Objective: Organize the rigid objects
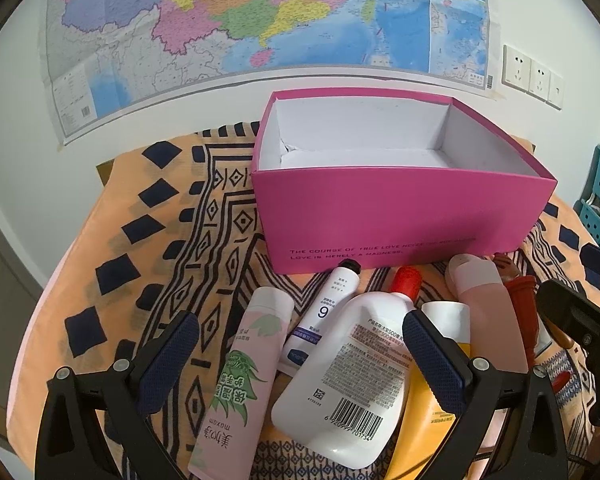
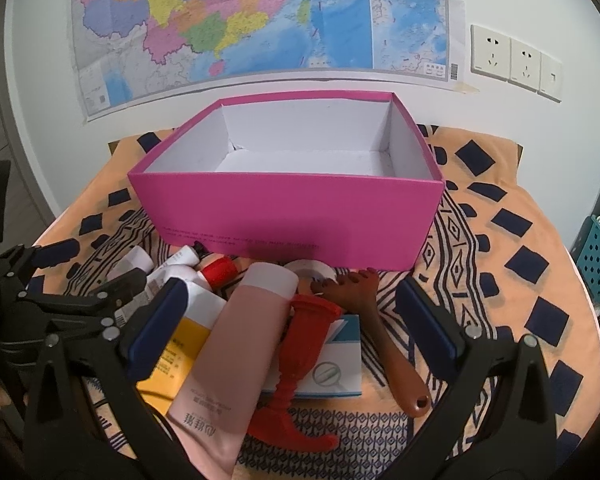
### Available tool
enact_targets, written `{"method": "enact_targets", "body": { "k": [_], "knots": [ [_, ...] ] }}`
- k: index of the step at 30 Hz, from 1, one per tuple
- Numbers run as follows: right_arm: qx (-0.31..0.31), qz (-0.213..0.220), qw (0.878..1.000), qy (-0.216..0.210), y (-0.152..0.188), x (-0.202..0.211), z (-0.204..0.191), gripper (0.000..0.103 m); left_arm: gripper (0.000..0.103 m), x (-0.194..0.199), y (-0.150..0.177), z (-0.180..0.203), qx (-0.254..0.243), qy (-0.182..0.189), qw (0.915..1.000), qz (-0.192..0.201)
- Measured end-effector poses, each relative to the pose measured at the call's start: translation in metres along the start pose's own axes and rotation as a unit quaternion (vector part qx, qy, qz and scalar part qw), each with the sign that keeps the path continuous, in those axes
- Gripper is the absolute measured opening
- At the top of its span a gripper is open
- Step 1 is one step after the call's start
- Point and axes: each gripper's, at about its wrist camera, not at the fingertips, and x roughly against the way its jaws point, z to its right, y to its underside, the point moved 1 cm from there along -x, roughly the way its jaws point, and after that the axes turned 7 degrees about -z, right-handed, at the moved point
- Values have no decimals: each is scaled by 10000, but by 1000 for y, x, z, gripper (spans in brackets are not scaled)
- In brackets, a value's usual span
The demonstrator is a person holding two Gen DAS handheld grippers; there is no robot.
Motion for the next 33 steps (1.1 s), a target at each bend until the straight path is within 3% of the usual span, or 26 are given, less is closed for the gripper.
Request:
{"method": "enact_targets", "body": {
  "k": [33],
  "knots": [
    [80, -240, 9995, -178, 4, -8, -1, 103, 103, -5, 0, 1, 7, 40, 10000, -63]
  ]
}}
